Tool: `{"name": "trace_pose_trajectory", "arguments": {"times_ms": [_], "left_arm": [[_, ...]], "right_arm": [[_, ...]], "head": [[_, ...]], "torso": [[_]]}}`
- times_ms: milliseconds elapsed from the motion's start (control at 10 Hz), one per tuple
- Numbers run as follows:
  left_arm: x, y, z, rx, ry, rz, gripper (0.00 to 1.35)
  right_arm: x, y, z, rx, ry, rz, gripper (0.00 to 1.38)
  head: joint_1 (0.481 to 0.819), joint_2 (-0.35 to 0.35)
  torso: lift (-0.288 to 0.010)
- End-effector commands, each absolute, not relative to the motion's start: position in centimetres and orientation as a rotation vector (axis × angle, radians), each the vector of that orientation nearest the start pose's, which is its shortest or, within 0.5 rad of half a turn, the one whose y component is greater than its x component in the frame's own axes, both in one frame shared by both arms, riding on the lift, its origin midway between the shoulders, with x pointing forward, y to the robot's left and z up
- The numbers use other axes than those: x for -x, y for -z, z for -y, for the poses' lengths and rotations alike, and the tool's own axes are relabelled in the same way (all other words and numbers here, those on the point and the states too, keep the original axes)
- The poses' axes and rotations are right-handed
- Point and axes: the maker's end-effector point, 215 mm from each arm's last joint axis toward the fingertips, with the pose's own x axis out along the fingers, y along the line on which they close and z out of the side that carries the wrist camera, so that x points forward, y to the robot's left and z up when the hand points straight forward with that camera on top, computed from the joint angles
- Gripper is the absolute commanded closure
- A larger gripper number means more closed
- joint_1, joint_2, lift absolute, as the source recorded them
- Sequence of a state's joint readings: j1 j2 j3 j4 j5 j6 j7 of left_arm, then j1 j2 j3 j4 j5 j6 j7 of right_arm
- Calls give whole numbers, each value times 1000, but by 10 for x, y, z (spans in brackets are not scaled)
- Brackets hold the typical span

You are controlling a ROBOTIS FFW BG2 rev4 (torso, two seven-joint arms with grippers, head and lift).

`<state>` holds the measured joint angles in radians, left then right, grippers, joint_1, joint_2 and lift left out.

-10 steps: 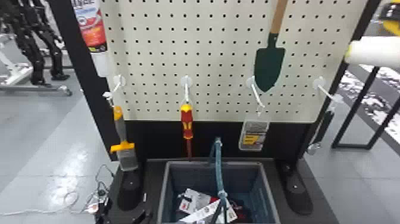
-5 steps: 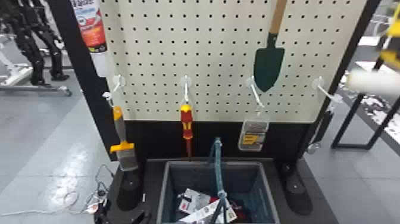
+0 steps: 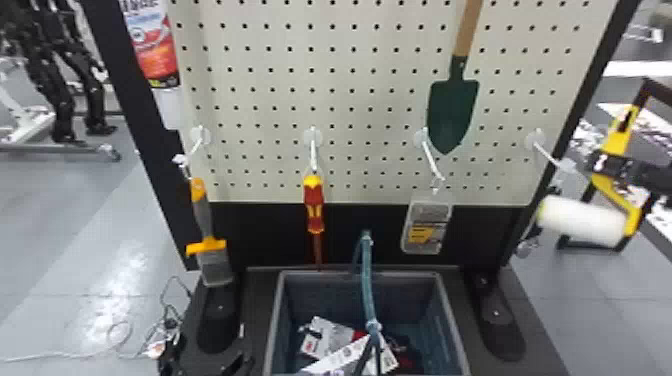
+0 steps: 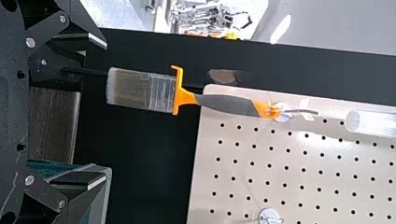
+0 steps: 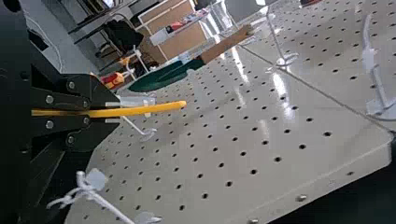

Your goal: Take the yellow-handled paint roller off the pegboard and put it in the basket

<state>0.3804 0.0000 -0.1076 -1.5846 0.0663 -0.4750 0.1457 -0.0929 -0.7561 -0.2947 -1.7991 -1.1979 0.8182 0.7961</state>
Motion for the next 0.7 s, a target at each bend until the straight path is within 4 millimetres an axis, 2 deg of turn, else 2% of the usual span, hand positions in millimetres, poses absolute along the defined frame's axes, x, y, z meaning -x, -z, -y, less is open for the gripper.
{"name": "trace_pose_trajectory", "arguments": {"times_ms": [0, 100, 400, 600], "left_arm": [[-448, 393, -207, 116, -77, 96, 295], [-448, 393, -207, 118, -77, 95, 295], [-450, 392, -204, 118, -72, 98, 297], [-454, 389, -198, 128, -63, 104, 297]], "right_arm": [[-487, 158, 264, -532, -988, -194, 1282], [-482, 172, 254, -563, -987, -195, 1280], [-466, 233, 220, -656, -973, -226, 1280], [-459, 264, 182, -704, -1014, -253, 1282]], "head": [[549, 0], [549, 0], [549, 0], [549, 0]], "torso": [[-100], [-100], [-100], [-100]]}}
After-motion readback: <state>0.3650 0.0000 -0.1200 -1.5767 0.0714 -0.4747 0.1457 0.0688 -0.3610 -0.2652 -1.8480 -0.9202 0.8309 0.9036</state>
